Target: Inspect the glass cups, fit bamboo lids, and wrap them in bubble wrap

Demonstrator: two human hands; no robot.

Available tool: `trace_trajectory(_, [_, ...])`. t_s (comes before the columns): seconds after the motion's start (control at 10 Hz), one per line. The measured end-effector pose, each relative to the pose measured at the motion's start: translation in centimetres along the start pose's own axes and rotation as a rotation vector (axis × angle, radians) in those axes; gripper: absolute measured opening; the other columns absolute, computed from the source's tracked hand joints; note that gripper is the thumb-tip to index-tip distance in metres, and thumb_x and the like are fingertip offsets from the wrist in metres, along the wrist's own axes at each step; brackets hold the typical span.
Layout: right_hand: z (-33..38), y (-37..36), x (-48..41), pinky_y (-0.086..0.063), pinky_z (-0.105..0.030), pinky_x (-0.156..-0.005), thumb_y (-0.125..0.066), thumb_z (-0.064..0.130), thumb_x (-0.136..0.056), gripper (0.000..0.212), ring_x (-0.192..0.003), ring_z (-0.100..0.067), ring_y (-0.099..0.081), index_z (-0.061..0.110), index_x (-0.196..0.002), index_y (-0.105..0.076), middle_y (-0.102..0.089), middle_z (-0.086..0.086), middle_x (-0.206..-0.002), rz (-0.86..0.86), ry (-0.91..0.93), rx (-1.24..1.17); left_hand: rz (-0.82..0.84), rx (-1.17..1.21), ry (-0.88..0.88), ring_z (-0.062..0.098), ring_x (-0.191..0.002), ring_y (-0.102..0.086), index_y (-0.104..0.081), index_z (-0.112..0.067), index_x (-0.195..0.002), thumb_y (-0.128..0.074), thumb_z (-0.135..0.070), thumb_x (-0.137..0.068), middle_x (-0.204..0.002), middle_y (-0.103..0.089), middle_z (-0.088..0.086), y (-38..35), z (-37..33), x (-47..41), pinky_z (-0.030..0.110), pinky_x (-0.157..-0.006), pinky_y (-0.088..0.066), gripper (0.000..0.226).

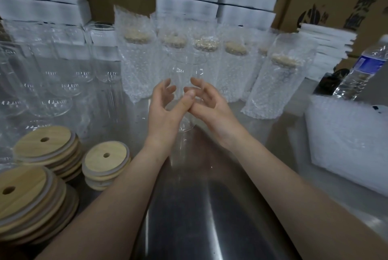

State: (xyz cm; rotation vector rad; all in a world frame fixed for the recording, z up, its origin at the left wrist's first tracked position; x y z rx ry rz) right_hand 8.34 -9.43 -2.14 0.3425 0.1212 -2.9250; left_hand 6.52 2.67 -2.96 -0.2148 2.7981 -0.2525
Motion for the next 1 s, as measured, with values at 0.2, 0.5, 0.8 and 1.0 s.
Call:
trace_trajectory(0.2, [-0.3,0.4,0.0,-0.052,-0.026,-0.091,-0.069,0.005,-0.088,0.061,-0.122,-0.016,-0.059,0.017,-0.143,-0.045,-0.056,-0.007,-0.137,0.009,-0.013,0.020,0.005,-0.027,0.023,0.012,-0.132,-0.046,-0.042,-0.016,-0.143,-0.070,-0.023,-0.088,-0.139,-0.050,0.001,0.0,0.3,-0.1,0.026,-0.106,-0.041,0.062])
trace_trajectory(0.5, [-0.5,0.7,-0.3,-0.051,-0.027,-0.095,-0.068,0.005,-0.089,0.062,-0.120,-0.016,-0.060,0.018,-0.144,-0.044,-0.054,-0.006,-0.138,0.019,-0.037,0.023,0.013,0.013,0.072,0.013,-0.135,-0.044,-0.041,-0.013,-0.143,-0.070,-0.019,-0.088,-0.142,-0.048,0.004,-0.2,0.5,-0.3,0.035,-0.113,-0.039,0.062])
trace_trajectory(0.8, [0.1,1.0,-0.3,-0.046,-0.034,-0.107,-0.070,0.005,-0.087,0.077,-0.130,-0.017,-0.052,0.021,-0.152,-0.032,-0.046,-0.004,-0.145,0.017,-0.095,0.156,-0.009,0.001,0.080,0.010,-0.138,-0.040,-0.038,-0.015,-0.145,-0.071,-0.024,-0.087,-0.147,-0.044,0.002,-0.3,0.9,-0.4,0.035,-0.116,-0.035,0.067])
trace_trajectory(1.0, [8.2,3.8,0.1,-0.056,-0.044,-0.093,-0.056,-0.005,-0.083,0.047,-0.103,-0.020,-0.067,0.017,-0.125,-0.060,-0.066,-0.003,-0.114,-0.260,0.242,0.200,-0.066,-0.094,-0.045,0.008,-0.141,-0.033,-0.027,-0.022,-0.150,-0.075,-0.031,-0.085,-0.153,-0.034,-0.002,-0.1,0.9,0.1,0.031,-0.116,-0.030,0.082])
Point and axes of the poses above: each hand's wrist, its own x-axis away from the middle knuckle, its own y-axis out of the back of the hand, z = x × y, the point moved 1 cm from there along -x, towards the middle knuckle
